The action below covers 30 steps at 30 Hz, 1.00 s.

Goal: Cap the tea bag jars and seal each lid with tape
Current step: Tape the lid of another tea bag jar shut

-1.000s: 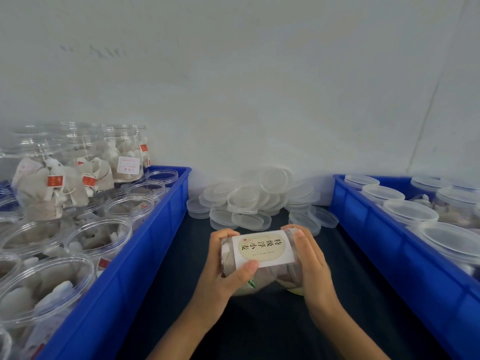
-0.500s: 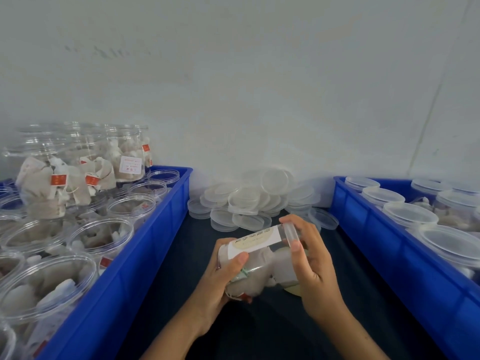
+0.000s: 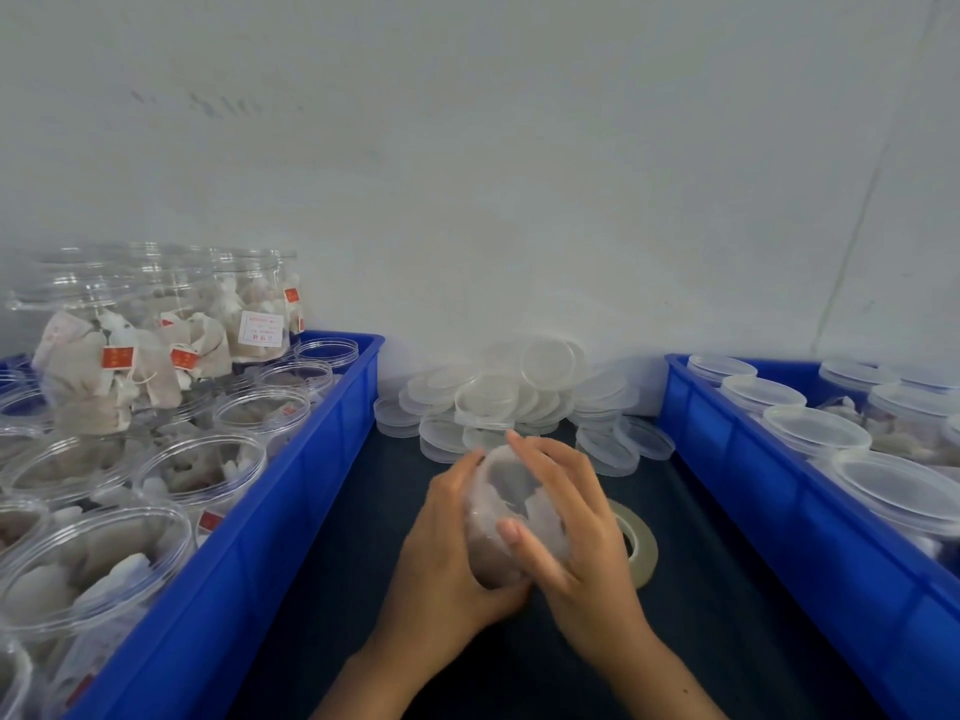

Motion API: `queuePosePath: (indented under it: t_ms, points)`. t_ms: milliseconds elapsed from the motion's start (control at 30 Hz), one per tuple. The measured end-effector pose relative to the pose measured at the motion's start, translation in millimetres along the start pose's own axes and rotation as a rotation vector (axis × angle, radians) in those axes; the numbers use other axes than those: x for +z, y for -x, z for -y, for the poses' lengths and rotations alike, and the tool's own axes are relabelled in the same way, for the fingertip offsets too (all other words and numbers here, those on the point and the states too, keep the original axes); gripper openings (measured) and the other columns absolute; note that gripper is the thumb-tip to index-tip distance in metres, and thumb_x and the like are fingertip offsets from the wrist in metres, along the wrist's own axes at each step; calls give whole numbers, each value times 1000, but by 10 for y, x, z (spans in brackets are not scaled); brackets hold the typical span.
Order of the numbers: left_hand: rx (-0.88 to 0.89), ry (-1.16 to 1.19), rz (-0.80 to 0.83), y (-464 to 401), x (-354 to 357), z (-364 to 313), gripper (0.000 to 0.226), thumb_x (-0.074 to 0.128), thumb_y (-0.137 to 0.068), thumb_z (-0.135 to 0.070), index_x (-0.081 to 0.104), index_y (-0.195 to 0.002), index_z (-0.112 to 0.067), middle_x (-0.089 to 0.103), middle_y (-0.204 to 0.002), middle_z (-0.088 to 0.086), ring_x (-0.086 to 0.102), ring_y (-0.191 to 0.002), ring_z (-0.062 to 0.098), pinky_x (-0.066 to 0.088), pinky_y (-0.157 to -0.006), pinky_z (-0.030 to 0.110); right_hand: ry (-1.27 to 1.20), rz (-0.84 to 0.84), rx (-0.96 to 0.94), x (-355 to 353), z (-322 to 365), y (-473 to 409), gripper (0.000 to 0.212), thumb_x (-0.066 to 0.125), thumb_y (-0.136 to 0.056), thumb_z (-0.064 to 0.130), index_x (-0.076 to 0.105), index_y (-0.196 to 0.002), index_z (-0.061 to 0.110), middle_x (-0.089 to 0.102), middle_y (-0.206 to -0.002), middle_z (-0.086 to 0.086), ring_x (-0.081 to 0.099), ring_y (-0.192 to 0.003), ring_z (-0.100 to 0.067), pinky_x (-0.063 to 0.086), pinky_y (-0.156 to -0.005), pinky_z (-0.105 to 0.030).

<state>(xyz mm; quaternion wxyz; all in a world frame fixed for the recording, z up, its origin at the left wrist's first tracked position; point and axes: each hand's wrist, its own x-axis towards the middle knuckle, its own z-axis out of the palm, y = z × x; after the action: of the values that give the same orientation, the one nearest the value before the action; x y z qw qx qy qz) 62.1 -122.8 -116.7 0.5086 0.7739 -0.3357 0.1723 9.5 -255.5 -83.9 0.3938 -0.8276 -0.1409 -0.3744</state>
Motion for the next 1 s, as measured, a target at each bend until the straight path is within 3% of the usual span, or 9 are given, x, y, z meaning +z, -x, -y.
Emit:
queuePosePath:
  t_ms: [100, 200, 367, 500, 633, 733, 800, 900, 1000]
  points:
    - [-69, 138, -139, -3, -28, 94, 102, 93, -55, -34, 29, -132, -56, 47, -127, -34, 49, -118, -9, 42, -86, 5, -106, 26, 75, 1, -53, 5, 53, 39, -93, 60, 31, -143, 45, 34, -142, 23, 36, -135, -5, 38, -103, -19]
    - [-110, 132, -243, -27, -17, 169, 102, 94, -55, -31, 32, -135, -44, 47, -125, -34, 47, -119, -11, 38, -89, 2, 117, 84, 242, 33, -186, 56, 56, 40, -90, 62, 21, -141, 47, 26, -139, 31, 29, -134, 3, 33, -106, -23]
    - [-214, 148, -281, -56, -6, 264, 106, 92, -56, -32, 27, -139, -41, 45, -134, -20, 45, -122, -3, 38, -91, 9, 447, 306, 468, 116, -345, 197, 77, 53, -93, 49, 8, -149, 21, 29, -148, 3, 31, -133, -16, 29, -107, -25]
    - [-225, 161, -235, -64, -13, 315, 110, 92, -54, -34, 23, -140, -41, 43, -136, -17, 43, -125, 0, 36, -90, 5, 662, 354, 485, 110, -385, 188, 56, 52, -95, 42, 29, -139, 15, 39, -137, 2, 39, -125, -18, 28, -109, -27]
    - [-237, 174, -272, -39, -17, 184, 120, 80, -49, -54, 15, -148, -33, 28, -150, -10, 31, -139, 8, 35, -113, 35, 779, 316, 515, 42, -412, 143, 30, 50, -96, 36, 46, -120, 18, 51, -124, 3, 48, -113, -16, 38, -98, -28]
    - [34, -188, -433, -35, -56, 51, 96, 75, -72, -55, 26, -146, -17, 28, -148, 4, 29, -138, 18, 39, -108, 52, 841, 344, 564, -24, -427, 106, 29, 49, -96, 43, 55, -109, 18, 57, -114, 3, 51, -109, -16, 35, -96, -29]
    - [347, -403, -491, -34, -43, 5, 58, 65, -85, -35, 41, -133, -14, 41, -136, 7, 41, -126, 21, 43, -100, 46, 810, 367, 542, -56, -432, 87, 27, 48, -96, 43, 53, -103, 18, 58, -106, 4, 54, -103, -16, 35, -95, -31]
    - [518, -440, -163, -8, 26, -53, 27, 58, -86, -13, 54, -112, -20, 54, -112, -4, 54, -100, 10, 44, -89, 24, 618, 337, 495, -101, -407, 78, 19, 47, -95, 37, 44, -100, 19, 60, -88, 5, 58, -79, -10, 44, -79, -25]
    - [189, -146, 121, 50, 151, -78, 32, 50, -93, -5, 52, -118, -26, 57, -106, -11, 56, -90, 1, 45, -80, 15, 403, 316, 543, -130, -310, 60, 20, 53, -89, 40, 42, -84, 24, 52, -73, 6, 47, -58, -5, 37, -51, -20]
